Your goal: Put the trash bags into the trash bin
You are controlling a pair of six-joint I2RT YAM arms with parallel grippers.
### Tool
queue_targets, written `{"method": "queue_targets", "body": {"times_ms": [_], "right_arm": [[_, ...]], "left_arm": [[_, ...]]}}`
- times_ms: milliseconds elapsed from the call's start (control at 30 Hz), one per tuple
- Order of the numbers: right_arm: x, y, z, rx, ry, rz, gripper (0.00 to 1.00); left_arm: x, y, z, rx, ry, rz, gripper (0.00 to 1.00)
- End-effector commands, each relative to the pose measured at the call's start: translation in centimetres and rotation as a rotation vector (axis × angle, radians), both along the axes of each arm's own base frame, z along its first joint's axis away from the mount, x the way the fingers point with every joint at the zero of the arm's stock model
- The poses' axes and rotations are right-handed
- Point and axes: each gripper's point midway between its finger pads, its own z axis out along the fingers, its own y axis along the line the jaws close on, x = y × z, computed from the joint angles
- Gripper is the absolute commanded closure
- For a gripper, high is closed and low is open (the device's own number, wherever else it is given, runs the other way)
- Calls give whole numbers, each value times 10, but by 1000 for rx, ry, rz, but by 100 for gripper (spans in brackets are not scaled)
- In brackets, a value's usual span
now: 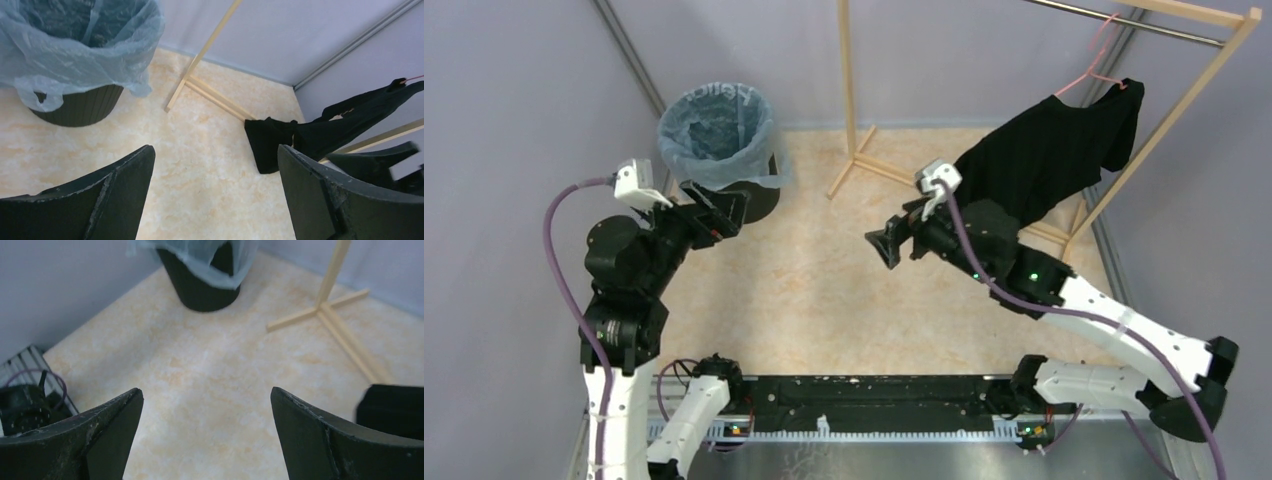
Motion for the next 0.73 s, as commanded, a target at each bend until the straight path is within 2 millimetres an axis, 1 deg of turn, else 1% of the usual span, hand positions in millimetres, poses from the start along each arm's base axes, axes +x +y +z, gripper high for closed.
{"method": "queue_targets", "body": {"times_ms": [0,100,200,267,333,433,533,700], "right_arm": [[5,-46,98,76,-211,-143,1],[3,-67,133,99,-302,-187,1],[-3,-81,154,131,-361,-200,1],[-7,-87,163,153,-381,-205,1],[-9,-92,168,172,-390,-216,1],[-9,-97,170,187,-383,-234,1],[-8,-100,170,200,-370,-255,1],[-11,-101,161,194,-351,-247,1]], "left_arm": [[-17,6,53,19,-171,19,2],[-30,7,67,26,-233,18,2],[-42,14,77,51,-292,46,2],[-48,19,82,64,-322,73,2],[-54,24,86,72,-347,96,2],[-57,28,89,75,-368,117,2],[-54,29,89,75,-369,123,2],[-46,27,87,68,-361,114,2]]}}
